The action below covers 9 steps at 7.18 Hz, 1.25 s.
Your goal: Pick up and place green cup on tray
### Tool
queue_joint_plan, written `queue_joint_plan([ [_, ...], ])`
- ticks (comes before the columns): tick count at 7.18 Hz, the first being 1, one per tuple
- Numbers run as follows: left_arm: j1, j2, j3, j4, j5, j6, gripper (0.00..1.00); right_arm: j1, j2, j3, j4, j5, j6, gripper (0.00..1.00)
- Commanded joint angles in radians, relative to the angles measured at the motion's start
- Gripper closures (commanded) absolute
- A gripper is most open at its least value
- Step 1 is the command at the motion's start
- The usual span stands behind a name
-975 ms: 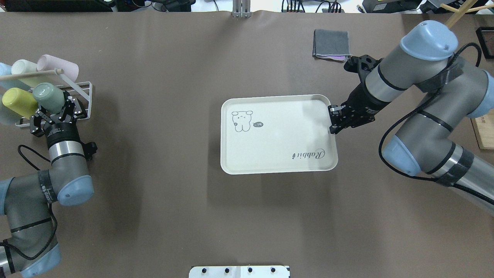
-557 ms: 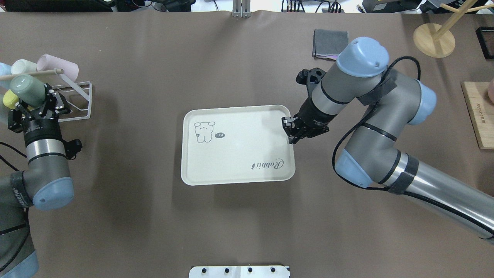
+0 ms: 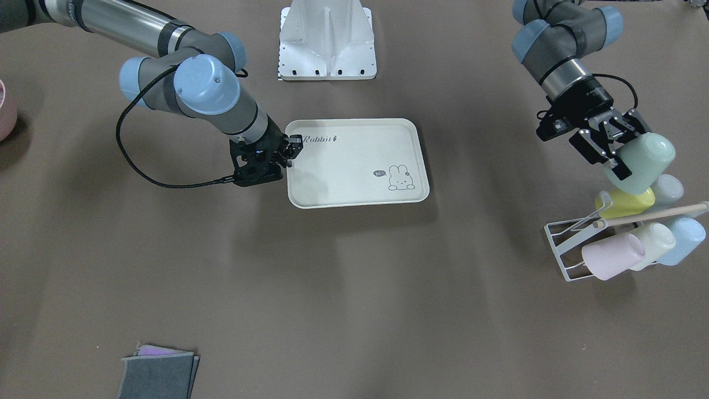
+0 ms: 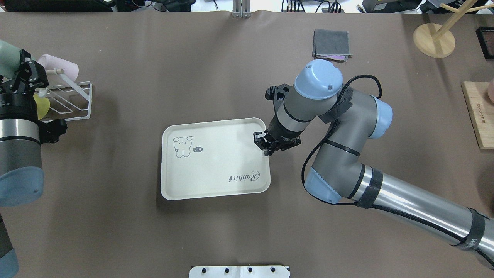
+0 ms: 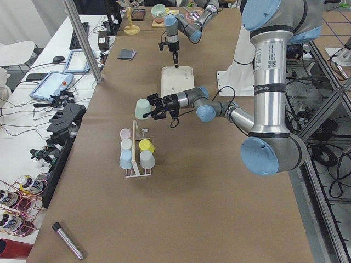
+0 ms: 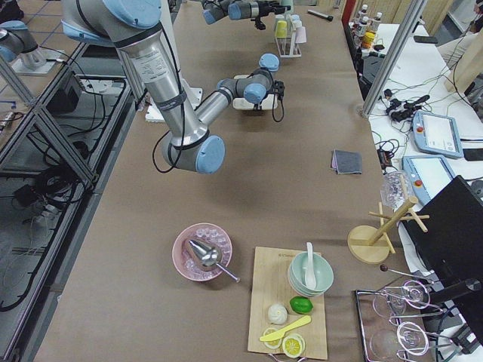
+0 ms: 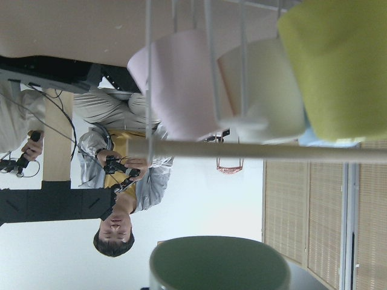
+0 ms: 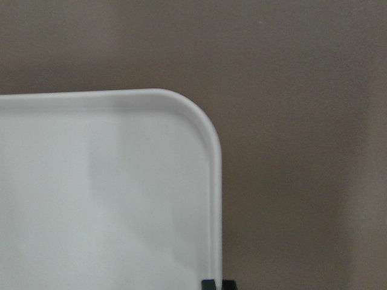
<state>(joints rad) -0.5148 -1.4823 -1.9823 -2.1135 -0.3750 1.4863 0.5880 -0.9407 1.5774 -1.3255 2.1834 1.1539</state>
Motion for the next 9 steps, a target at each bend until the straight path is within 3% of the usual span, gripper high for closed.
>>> queue_joint_plan([
  [1, 0.004, 0.016, 0.003, -0.334, -0.127, -0.054, 0.92, -0.023, 0.005, -0.027, 0.04, -0.019, 0.056, 0.92],
  [2, 0.013, 0.008, 0.003, -0.348, -0.209, -0.274, 0.92, -0.022, 0.0, -0.028, 0.04, -0.02, 0.091, 0.24],
  [3, 0.015, 0.001, 0.003, -0.347, -0.326, -0.501, 0.92, -0.01, -0.003, -0.024, 0.042, -0.02, 0.133, 0.0],
  [5, 0.056, -0.048, -0.003, -0.384, -0.502, -0.885, 0.92, 0.068, -0.019, -0.014, 0.042, -0.008, 0.109, 0.0],
  [6, 0.071, -0.079, -0.001, -0.404, -0.618, -1.079, 0.92, 0.123, -0.067, 0.018, 0.04, 0.007, 0.004, 0.0],
  [7, 0.102, -0.125, 0.016, -0.442, -0.719, -1.32, 0.92, 0.201, -0.172, 0.062, 0.04, 0.063, -0.151, 0.0],
  [8, 0.117, -0.159, 0.039, -0.52, -0.775, -1.412, 0.92, 0.272, -0.237, 0.07, 0.04, 0.194, -0.286, 0.0],
  [9, 0.169, -0.195, 0.086, -0.633, -0.789, -1.492, 0.92, 0.35, -0.284, 0.066, 0.037, 0.252, -0.363, 0.0],
])
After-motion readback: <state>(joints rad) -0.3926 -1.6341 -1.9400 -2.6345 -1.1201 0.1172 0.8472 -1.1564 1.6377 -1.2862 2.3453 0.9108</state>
